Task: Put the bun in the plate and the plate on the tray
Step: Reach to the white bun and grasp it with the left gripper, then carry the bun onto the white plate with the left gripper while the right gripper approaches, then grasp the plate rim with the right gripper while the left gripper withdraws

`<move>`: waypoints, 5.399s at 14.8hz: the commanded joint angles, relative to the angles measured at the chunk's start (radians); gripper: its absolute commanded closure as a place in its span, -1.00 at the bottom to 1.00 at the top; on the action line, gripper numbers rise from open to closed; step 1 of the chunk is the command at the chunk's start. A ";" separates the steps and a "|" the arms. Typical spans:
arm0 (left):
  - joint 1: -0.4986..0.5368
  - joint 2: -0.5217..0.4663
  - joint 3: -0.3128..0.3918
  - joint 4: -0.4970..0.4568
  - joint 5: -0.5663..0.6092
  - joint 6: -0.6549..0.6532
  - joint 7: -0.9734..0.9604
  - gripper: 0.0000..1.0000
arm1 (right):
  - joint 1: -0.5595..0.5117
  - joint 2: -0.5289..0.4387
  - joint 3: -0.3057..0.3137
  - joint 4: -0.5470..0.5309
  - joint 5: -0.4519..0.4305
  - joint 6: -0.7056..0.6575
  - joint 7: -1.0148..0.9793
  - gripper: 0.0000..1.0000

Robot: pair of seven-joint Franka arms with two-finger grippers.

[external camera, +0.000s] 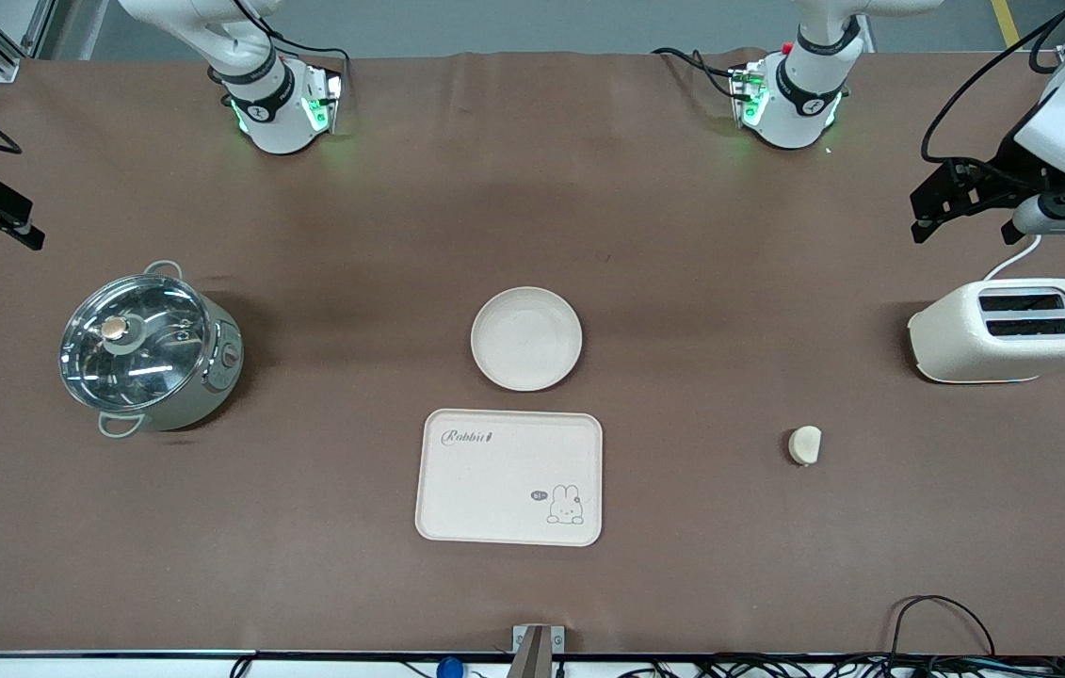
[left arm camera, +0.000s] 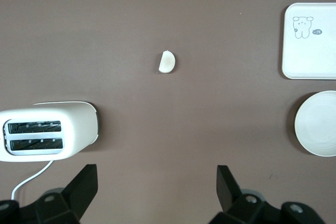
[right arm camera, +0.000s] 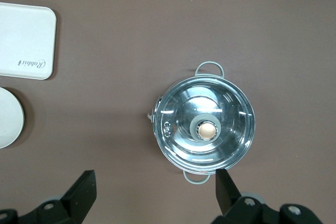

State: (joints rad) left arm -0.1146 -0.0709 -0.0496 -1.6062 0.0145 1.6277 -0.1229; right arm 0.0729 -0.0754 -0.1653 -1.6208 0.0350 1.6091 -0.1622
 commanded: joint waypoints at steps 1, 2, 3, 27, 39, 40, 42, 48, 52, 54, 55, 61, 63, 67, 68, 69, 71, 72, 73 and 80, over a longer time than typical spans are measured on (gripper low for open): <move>-0.002 0.013 0.002 0.035 -0.010 -0.043 0.000 -1.00 | -0.002 -0.012 0.000 0.016 -0.006 -0.024 -0.007 -1.00; -0.003 0.014 0.002 0.043 -0.011 -0.054 -0.003 -1.00 | -0.002 -0.012 0.000 0.018 -0.006 -0.026 -0.007 -1.00; -0.007 0.014 0.002 0.043 -0.005 -0.060 -0.004 -1.00 | -0.002 -0.011 0.000 0.018 -0.006 -0.026 -0.007 -1.00; 0.010 0.726 -0.019 -0.158 0.199 0.892 0.002 -0.95 | 0.079 0.201 0.004 0.019 0.105 0.117 -0.005 -1.00; 0.041 0.705 -0.087 -0.156 0.199 0.897 0.080 0.73 | 0.209 0.414 0.010 0.055 0.235 0.227 -0.002 -0.98; 0.030 0.694 -0.129 -0.146 0.191 0.864 0.068 0.73 | 0.215 0.422 0.009 0.061 0.237 0.229 -0.002 -0.98; -0.009 0.691 -0.165 -0.109 0.193 0.790 -0.091 0.73 | 0.219 0.434 0.010 0.062 0.240 0.229 -0.002 -0.97; -0.291 0.718 -0.168 -0.055 0.188 0.753 -0.643 0.74 | 0.283 0.471 0.010 0.059 0.238 0.238 0.000 -0.94; -0.450 0.755 -0.168 0.014 0.179 0.753 -0.936 0.74 | 0.333 0.489 0.010 0.045 0.249 0.236 0.006 -0.94; -0.497 0.769 -0.168 0.014 0.165 0.755 -1.042 0.50 | 0.344 0.514 0.010 0.044 0.275 0.238 0.006 -0.94; -0.507 0.778 -0.168 0.014 0.170 0.756 -1.075 -0.17 | 0.347 0.526 0.010 0.044 0.286 0.236 0.006 -0.94; -0.524 0.784 -0.167 0.014 0.183 0.762 -1.075 -1.00 | 0.366 0.577 0.013 0.012 0.373 0.226 0.006 -0.94; -0.514 0.774 -0.165 0.012 0.185 0.750 -1.049 -1.00 | 0.393 0.601 0.013 0.010 0.416 0.235 0.007 -0.93; -0.401 0.686 -0.161 0.011 0.185 0.646 -0.820 -1.00 | 0.442 0.666 0.013 0.010 0.525 0.272 0.007 -0.65; -0.355 0.657 -0.164 0.011 0.185 0.614 -0.735 -1.00 | 0.456 0.684 0.013 0.010 0.546 0.294 0.007 -0.62; -0.302 0.627 -0.165 0.011 0.183 0.585 -0.642 -1.00 | 0.475 0.698 0.013 0.006 0.568 0.325 0.007 -0.61; -0.208 0.582 -0.167 0.009 0.176 0.542 -0.461 -1.00 | 0.502 0.715 0.013 0.001 0.603 0.371 0.007 -0.56; -0.163 0.564 -0.167 0.008 0.177 0.520 -0.387 -1.00 | 0.511 0.723 0.013 0.001 0.618 0.388 0.007 -0.52; -0.117 0.541 -0.168 0.008 0.177 0.489 -0.303 -1.00 | 0.521 0.739 0.013 0.001 0.637 0.409 0.007 -0.49; 0.055 0.360 -0.170 0.014 0.165 0.324 -0.167 -1.00 | 0.597 0.802 0.013 0.002 0.689 0.551 0.007 -0.26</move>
State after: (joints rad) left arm -0.1045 0.3674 -0.2086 -1.5690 0.1928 1.9981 -0.3110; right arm 0.6484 0.7234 -0.1443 -1.6105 0.6942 2.1275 -0.1585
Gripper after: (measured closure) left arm 0.000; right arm 0.357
